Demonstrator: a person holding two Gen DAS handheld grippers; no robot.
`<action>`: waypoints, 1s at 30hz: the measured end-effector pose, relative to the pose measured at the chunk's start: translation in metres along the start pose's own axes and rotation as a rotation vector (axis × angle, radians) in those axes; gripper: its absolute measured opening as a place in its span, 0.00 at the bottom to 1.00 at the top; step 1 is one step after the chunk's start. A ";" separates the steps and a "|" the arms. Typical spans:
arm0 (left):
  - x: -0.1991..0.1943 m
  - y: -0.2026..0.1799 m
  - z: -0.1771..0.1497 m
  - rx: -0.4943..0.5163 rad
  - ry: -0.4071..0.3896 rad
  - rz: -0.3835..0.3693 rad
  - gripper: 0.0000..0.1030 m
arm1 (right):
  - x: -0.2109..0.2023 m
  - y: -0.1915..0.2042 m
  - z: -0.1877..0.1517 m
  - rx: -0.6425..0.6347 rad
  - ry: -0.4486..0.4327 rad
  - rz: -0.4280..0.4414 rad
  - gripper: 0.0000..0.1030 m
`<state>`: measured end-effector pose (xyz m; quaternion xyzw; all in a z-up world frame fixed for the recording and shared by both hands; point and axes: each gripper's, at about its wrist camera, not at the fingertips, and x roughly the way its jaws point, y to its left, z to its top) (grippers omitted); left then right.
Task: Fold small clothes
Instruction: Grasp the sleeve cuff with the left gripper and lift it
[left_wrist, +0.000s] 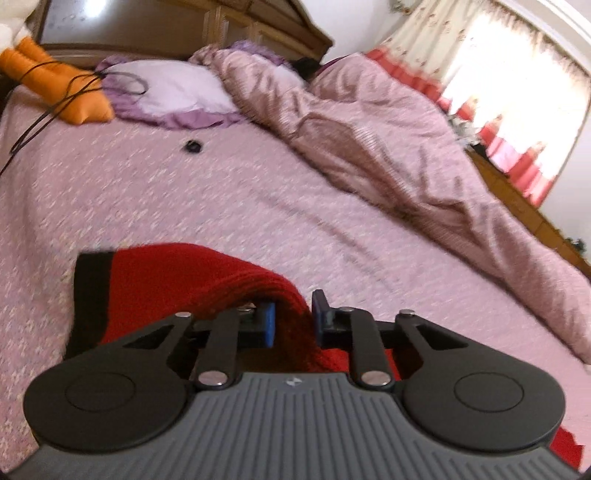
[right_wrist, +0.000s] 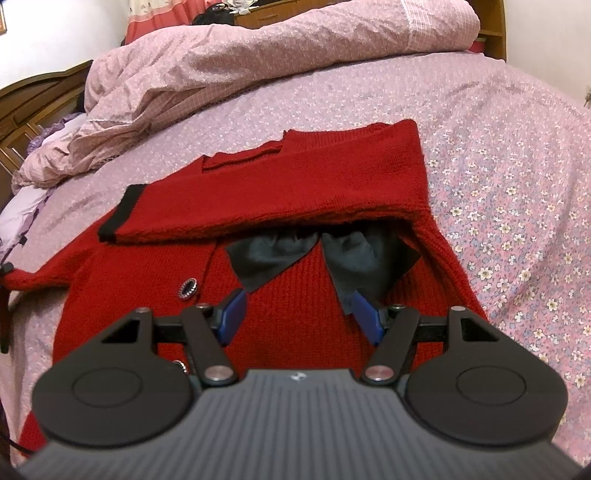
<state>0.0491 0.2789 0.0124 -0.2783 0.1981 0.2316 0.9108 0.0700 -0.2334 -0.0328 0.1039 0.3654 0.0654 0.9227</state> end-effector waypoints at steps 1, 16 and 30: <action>-0.002 -0.004 0.004 0.003 -0.007 -0.018 0.19 | -0.001 0.000 0.000 0.000 -0.001 0.000 0.64; -0.035 -0.108 0.040 0.083 -0.077 -0.336 0.18 | -0.012 0.001 0.001 0.002 -0.033 0.017 0.64; -0.035 -0.235 -0.027 0.208 0.070 -0.570 0.18 | -0.017 -0.005 -0.001 0.027 -0.045 0.023 0.64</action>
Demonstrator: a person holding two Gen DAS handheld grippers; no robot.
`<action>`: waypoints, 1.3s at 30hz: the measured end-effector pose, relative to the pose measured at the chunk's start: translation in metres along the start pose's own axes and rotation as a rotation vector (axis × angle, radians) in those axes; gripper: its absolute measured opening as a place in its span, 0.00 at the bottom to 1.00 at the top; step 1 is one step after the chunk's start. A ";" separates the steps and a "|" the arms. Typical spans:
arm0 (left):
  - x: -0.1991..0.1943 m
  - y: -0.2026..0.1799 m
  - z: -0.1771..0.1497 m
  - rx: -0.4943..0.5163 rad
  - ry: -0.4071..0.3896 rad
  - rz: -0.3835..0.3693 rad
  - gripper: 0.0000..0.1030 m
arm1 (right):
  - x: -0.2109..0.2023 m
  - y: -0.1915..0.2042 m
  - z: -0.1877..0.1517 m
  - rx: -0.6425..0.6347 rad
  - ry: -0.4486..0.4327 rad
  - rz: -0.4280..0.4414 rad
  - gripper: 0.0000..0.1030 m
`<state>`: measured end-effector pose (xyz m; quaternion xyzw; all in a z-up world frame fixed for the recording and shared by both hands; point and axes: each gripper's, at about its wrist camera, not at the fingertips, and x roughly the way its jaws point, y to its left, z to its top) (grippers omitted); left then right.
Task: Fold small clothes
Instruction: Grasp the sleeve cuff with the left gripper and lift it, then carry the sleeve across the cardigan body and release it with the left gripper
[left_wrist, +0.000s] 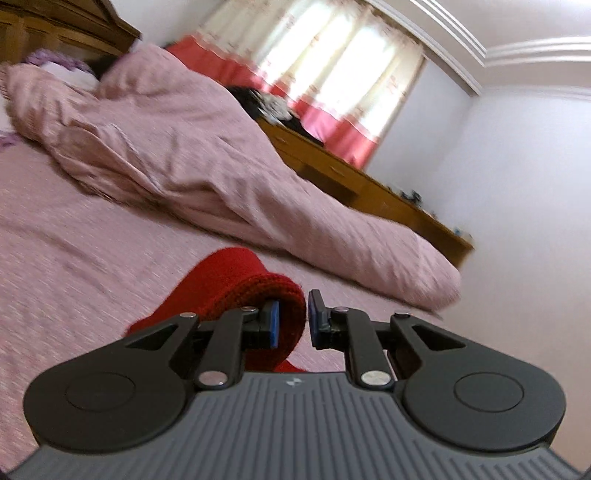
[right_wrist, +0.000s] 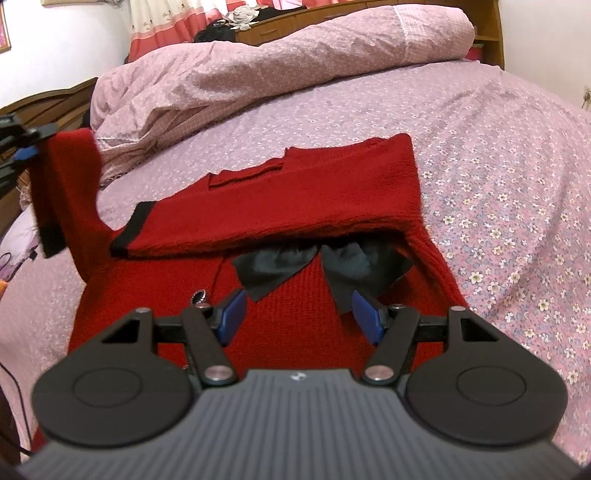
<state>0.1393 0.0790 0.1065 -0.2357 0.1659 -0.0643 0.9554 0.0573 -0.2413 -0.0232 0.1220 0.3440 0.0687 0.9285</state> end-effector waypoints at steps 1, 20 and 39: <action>0.006 -0.005 -0.005 0.009 0.014 -0.010 0.18 | 0.000 0.000 0.000 0.001 0.000 -0.001 0.64; 0.099 -0.036 -0.114 0.191 0.410 -0.036 0.20 | 0.002 -0.008 -0.005 0.023 0.014 -0.003 0.64; 0.056 -0.022 -0.119 0.368 0.521 0.116 0.78 | 0.001 -0.003 -0.005 0.002 0.017 0.015 0.64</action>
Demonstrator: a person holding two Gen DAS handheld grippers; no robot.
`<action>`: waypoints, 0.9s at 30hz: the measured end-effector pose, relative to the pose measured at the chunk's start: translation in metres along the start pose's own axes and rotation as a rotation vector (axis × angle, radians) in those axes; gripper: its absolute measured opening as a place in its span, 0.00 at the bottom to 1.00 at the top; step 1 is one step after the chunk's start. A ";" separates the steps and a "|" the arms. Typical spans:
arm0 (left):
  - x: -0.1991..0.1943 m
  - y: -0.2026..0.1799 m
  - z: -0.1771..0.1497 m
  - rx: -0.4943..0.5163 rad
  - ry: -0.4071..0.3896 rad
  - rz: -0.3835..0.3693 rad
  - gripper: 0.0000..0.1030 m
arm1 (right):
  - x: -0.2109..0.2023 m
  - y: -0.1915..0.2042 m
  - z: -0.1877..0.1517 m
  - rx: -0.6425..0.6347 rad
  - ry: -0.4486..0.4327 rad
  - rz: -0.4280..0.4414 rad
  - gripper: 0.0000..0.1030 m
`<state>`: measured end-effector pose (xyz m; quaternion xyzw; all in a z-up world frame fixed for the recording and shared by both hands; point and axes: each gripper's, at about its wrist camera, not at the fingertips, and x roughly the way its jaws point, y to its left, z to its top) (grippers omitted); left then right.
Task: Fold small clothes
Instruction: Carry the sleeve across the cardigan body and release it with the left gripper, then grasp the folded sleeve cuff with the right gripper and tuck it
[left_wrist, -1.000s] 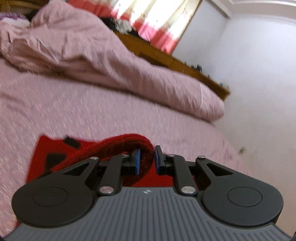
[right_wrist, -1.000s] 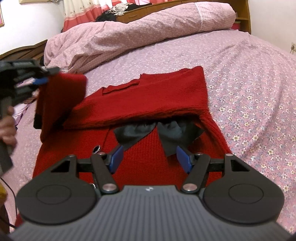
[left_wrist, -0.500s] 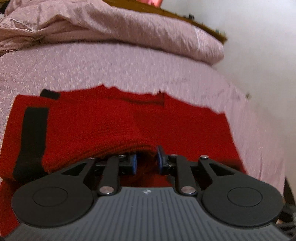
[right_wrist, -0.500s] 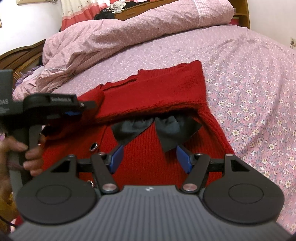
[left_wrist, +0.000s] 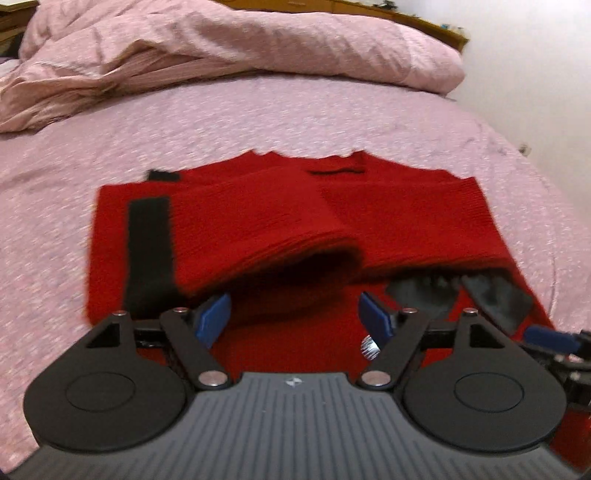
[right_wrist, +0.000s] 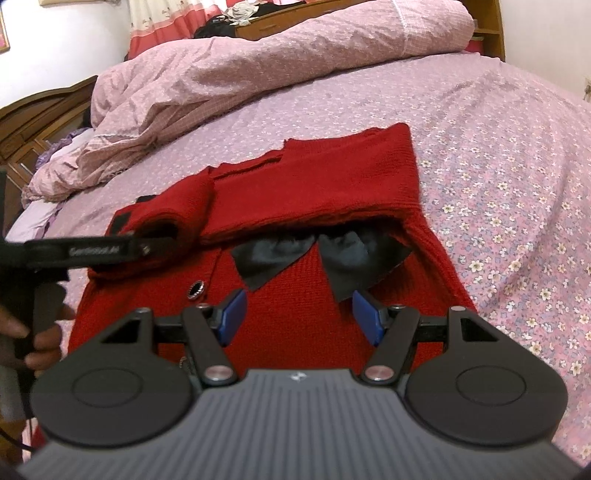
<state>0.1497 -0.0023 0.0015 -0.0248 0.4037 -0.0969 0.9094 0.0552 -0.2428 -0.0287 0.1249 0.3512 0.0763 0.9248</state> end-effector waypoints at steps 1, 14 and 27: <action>-0.004 0.005 -0.003 -0.009 0.002 0.013 0.78 | 0.000 0.002 0.001 -0.007 0.000 0.003 0.64; -0.022 0.060 -0.032 -0.136 0.003 0.130 0.77 | 0.017 0.048 0.025 -0.202 -0.006 0.067 0.64; -0.019 0.072 -0.036 -0.198 -0.005 0.128 0.77 | 0.065 0.118 0.048 -0.508 0.009 0.084 0.64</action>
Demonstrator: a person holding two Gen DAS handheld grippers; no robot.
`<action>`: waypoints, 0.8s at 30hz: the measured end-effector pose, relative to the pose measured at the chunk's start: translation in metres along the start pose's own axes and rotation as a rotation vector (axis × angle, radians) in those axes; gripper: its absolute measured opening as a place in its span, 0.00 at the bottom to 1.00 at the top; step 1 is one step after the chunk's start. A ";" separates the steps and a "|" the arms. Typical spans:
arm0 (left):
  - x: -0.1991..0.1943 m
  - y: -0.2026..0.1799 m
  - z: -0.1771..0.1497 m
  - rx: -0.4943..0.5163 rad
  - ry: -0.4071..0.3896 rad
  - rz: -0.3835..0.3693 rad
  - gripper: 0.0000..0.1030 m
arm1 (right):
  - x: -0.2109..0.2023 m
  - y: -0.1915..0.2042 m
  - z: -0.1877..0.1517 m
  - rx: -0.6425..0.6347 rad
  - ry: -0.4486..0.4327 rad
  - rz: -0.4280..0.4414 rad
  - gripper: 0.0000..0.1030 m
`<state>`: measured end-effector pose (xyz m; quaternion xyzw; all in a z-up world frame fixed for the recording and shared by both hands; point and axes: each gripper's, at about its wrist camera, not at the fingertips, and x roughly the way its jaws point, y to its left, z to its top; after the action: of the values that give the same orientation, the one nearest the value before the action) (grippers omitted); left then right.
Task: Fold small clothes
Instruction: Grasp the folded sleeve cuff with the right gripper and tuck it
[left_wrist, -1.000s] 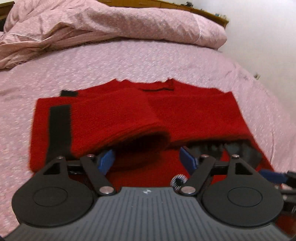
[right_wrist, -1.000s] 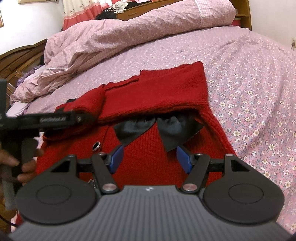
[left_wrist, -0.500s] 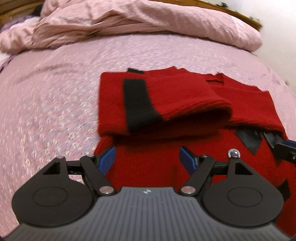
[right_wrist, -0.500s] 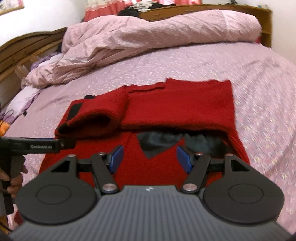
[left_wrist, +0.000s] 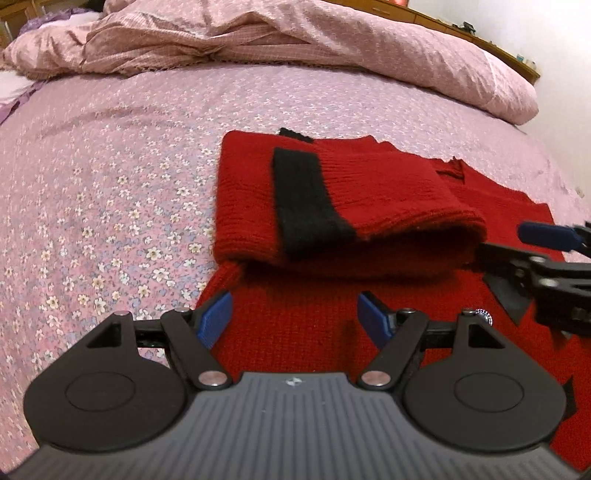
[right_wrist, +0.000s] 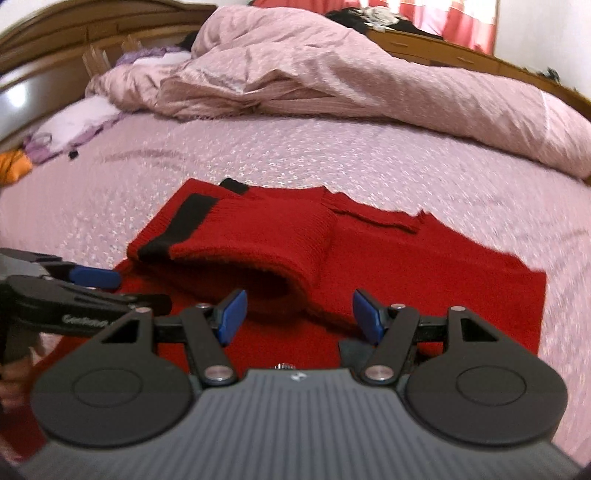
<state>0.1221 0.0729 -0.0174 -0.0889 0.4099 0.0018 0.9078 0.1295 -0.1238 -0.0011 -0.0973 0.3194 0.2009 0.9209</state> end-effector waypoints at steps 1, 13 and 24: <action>0.000 0.001 0.000 -0.006 0.001 -0.004 0.77 | 0.004 0.004 0.003 -0.034 0.001 -0.013 0.64; 0.004 -0.006 -0.004 0.015 -0.011 -0.037 0.77 | 0.049 0.042 0.020 -0.340 -0.004 -0.088 0.64; 0.008 -0.002 -0.002 -0.007 -0.016 -0.028 0.77 | 0.053 0.039 0.028 -0.314 -0.070 -0.046 0.16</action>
<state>0.1262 0.0697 -0.0238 -0.0979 0.4011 -0.0086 0.9107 0.1656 -0.0644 -0.0145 -0.2402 0.2497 0.2306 0.9093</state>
